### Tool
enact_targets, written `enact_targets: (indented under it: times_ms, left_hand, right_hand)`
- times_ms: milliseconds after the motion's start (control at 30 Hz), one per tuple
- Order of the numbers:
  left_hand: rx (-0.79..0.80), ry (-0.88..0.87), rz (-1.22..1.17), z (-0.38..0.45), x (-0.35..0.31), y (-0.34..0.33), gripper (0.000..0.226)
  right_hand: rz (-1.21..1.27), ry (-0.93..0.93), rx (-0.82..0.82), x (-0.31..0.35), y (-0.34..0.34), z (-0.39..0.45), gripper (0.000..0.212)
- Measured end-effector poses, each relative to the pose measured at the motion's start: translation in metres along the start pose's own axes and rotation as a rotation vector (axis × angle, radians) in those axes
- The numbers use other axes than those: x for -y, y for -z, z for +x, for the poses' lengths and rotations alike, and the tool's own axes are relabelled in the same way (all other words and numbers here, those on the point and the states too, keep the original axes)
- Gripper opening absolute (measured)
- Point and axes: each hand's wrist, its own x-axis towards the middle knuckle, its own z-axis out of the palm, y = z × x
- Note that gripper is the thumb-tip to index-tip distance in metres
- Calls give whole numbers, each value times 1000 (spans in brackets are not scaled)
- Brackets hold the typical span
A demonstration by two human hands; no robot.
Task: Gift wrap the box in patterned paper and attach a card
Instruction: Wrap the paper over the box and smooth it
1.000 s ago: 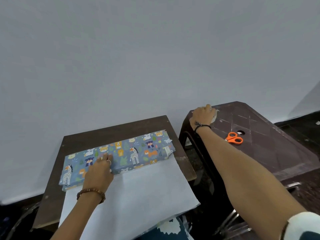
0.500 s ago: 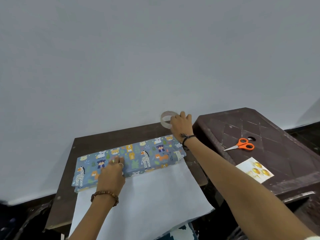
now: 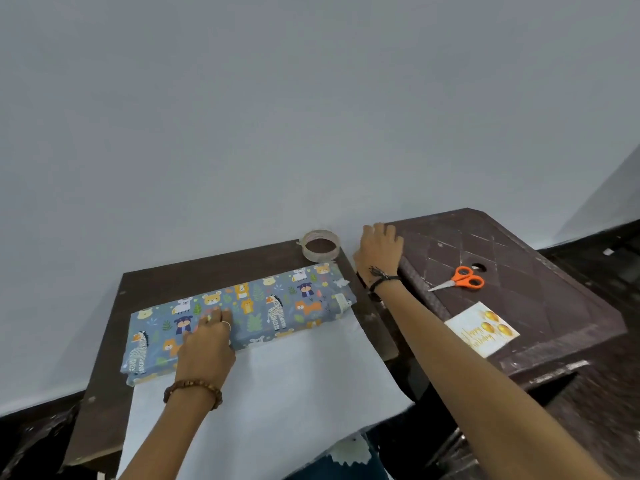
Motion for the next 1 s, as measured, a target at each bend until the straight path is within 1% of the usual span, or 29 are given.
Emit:
enact_targets:
  times_ms: [33,67,133,167,200,233,300,400,467,567,633,767,867,933,1000]
  left_hand:
    - [0,-2,-1,0,0,1,46]
    - [2,-4,-5,0,0,1,46]
    - [14,-4,-15,-1,-2,1,47]
    - [22,-4,-13,-1,-2,2,48]
    - [26,-5,-8,-2,-3,2,49]
    - [28,-7,-1,-2,-3,3,50]
    - [27,-10,4,-2,-3,4,49]
    - [19,-11,4,-2,-4,5,46]
    - [14,-9,3,-3,-5,6,45]
    - [5,-7,5,-4,-6,8,41]
    - [3,0,-3,-5,-6,8,37]
    - [-5,-9,-1,-6,-6,6,38]
    - [-17,-10,-5,-6,-6,5,39]
    - [-13,-10,6,-5,-5,4,41]
    - [-17,-13,14,-5,-5,3,42]
  right_hand:
    - [-7,-130,24,-12,4,-5,39]
    - [-15,-271,83,-25,7,-11,49]
    - [1,-503,247,-49,8,-27,68]
    - [17,-564,325,-58,5,-37,74]
    - [10,-581,362,-64,0,-46,75]
    - [-12,-574,358,-67,-3,-54,71]
    - [-32,-549,310,-68,-4,-63,57]
    - [-41,-474,251,-61,0,-71,47]
    - [-80,-370,214,-58,3,-77,39]
    - [-136,-224,208,-59,14,-81,26]
    - [-148,-158,198,-61,24,-82,25]
    - [-129,-54,162,-57,37,-83,24]
    - [-70,121,98,-40,33,-84,25]
    - [-19,236,118,-27,24,-90,27]
    - [42,278,175,-21,12,-100,34]
